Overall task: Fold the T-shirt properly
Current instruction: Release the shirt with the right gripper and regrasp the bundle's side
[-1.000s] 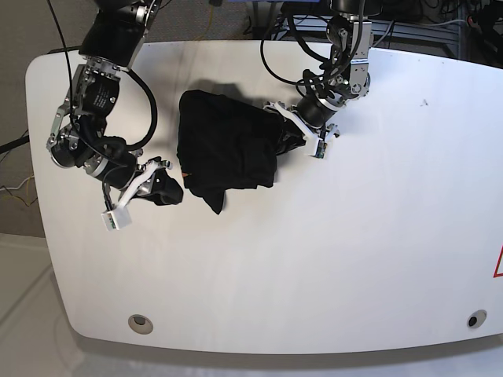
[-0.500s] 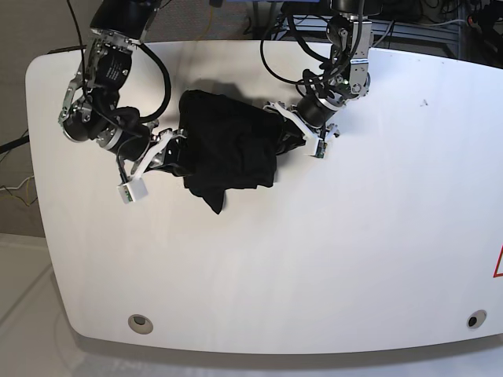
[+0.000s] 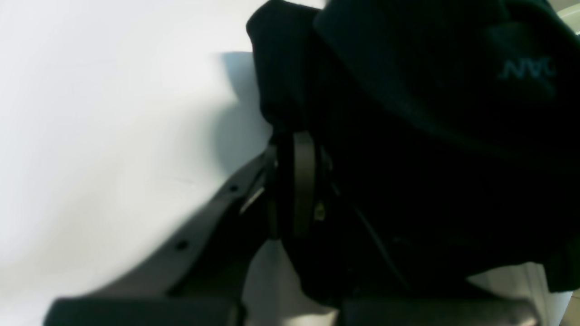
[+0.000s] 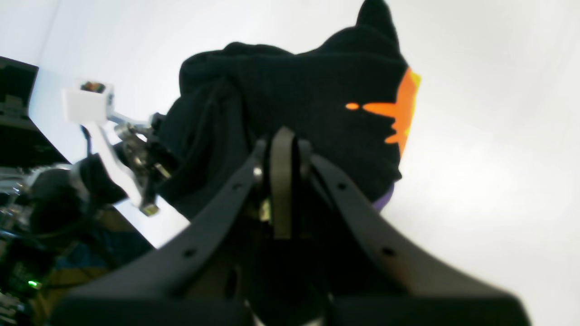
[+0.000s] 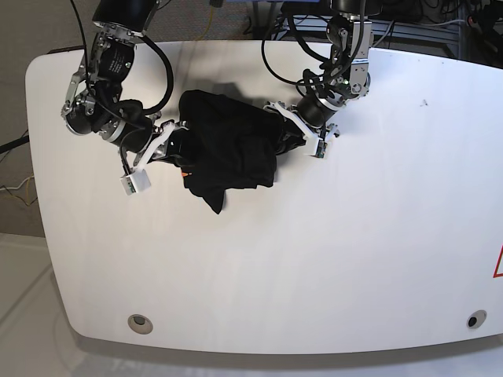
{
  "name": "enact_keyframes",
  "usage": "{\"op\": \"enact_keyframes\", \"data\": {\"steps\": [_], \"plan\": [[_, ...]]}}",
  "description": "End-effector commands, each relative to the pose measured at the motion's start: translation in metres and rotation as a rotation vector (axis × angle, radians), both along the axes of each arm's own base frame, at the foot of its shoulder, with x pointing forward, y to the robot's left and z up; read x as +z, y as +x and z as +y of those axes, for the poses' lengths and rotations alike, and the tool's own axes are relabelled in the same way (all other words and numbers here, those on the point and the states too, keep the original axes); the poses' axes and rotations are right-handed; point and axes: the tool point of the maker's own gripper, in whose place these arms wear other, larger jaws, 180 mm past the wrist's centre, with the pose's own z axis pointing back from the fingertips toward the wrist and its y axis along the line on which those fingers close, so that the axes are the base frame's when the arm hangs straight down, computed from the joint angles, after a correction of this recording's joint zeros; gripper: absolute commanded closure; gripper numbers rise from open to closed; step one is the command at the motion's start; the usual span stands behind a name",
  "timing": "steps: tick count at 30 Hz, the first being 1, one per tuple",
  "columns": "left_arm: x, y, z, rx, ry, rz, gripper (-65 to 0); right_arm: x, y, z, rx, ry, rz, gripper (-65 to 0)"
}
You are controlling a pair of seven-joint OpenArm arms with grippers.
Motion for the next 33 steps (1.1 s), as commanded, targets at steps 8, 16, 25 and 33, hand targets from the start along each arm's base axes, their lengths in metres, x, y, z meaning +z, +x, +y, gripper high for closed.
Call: {"op": "enact_keyframes", "data": {"steps": [8,16,25,33], "plan": [[-0.032,-0.024,0.009,-0.042,0.119,0.129,-0.9,-0.003,-0.003,-0.007,0.035,-0.092,-0.047,0.0],[-0.032,-0.024,0.009,-0.042,0.119,0.129,-0.9,-0.011,-0.012,0.003,0.072,-0.088,-0.023,0.0],[-0.032,-0.024,0.009,-0.042,0.119,0.129,-0.9,-0.028,-0.028,0.042,0.205,-0.064,0.038,0.0],[-0.032,-0.024,0.009,-0.042,0.119,0.129,-0.9,-0.029,-0.041,0.076,0.318,-0.047,0.044,0.0]]}}
